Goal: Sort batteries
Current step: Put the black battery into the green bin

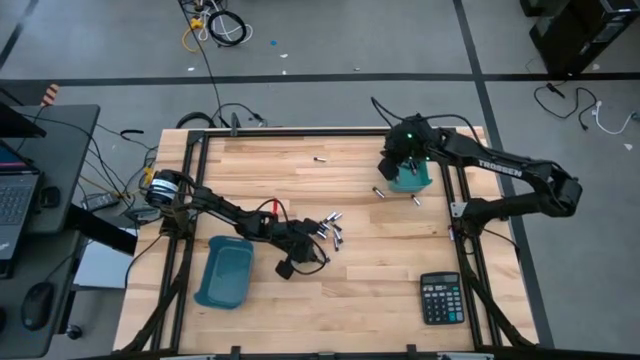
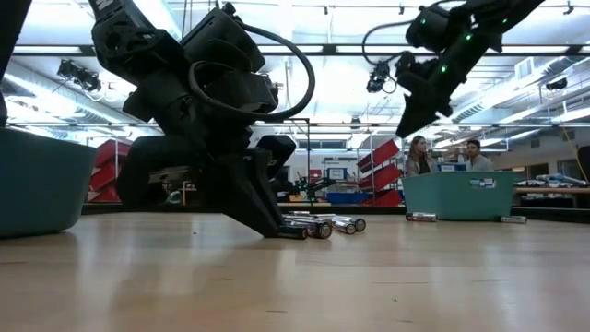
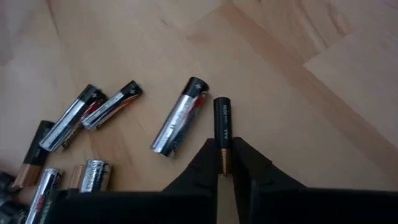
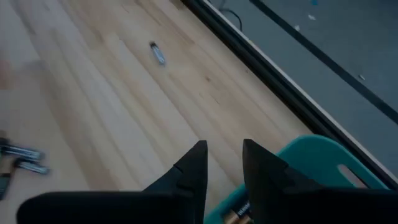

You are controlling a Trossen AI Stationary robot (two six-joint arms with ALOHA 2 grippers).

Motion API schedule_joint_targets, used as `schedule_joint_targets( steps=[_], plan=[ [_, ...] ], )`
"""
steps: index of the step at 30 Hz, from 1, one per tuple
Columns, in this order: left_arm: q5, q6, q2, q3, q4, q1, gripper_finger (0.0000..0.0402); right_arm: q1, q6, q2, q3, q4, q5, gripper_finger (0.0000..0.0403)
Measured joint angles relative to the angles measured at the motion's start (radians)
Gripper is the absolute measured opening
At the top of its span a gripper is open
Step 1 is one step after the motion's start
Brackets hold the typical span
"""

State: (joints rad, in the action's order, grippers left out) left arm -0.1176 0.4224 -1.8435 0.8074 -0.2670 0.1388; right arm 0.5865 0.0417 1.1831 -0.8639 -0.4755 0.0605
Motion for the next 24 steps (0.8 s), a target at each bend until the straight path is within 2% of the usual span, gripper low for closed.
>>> schedule_joint_targets(
  steps=[13, 24],
  plan=[
    [0.009, -0.015, 0.0, -0.001, -0.041, 0.0, 0.0001, -0.123, 0.017, -0.11, 0.0, 0.001, 0.001, 0.0087],
    [-0.009, -0.032, 0.001, -0.001, -0.041, 0.0, 0.0003, -0.186, 0.035, -0.133, 0.0, 0.003, 0.002, 0.0087]
  ],
)
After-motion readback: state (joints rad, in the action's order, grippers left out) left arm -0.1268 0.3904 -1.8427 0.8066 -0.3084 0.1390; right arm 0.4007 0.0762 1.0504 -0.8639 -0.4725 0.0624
